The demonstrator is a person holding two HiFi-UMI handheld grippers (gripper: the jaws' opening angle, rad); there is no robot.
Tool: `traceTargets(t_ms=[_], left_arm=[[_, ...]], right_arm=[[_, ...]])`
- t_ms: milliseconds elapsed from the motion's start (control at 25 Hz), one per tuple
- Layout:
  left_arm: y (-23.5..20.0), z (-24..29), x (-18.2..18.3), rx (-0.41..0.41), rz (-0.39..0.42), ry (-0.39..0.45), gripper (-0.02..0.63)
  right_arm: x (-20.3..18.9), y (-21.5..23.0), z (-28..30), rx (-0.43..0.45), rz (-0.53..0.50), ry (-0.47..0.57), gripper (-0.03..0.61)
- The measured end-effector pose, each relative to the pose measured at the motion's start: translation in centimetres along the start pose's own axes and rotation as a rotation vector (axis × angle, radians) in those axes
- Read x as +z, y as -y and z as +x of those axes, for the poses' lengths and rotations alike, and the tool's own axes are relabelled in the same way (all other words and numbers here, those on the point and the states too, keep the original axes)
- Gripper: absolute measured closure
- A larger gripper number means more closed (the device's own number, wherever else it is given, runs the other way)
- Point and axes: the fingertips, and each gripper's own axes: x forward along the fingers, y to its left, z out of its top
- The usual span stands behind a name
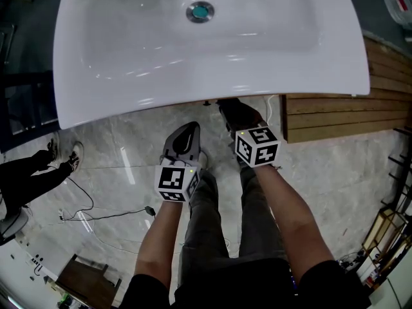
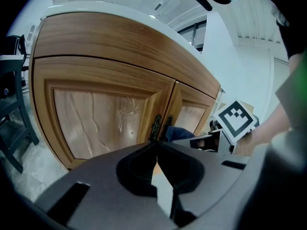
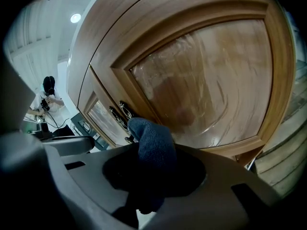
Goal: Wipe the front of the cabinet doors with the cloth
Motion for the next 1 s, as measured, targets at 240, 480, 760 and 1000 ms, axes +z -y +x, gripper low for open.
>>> traceTargets(t_ms=[240, 480, 760, 1000], left_arm=[[1.4, 1.6, 0.6, -0.008, 0.007, 0.012, 0.606], [3.5, 3.0, 0.8, -0.027, 0.023, 0.009, 0.606], [7.0, 5.1, 1.2, -0.071, 0.041, 0.000, 0.606], [10.1, 7.2, 1.4, -0.106, 0.050, -0.003, 0.606]], right_arm=[[0.2, 0.7, 0.0, 0.010, -0.007, 0.007, 0.471], [0.7, 3.0, -0.9, -0.008, 0.012, 0.025, 0.470], [1.1, 7.6, -4.0, -0.065, 0.031, 0.035, 0.471], [1.5, 10.7, -6.2, -0.100, 0.042, 0.054, 0.469]])
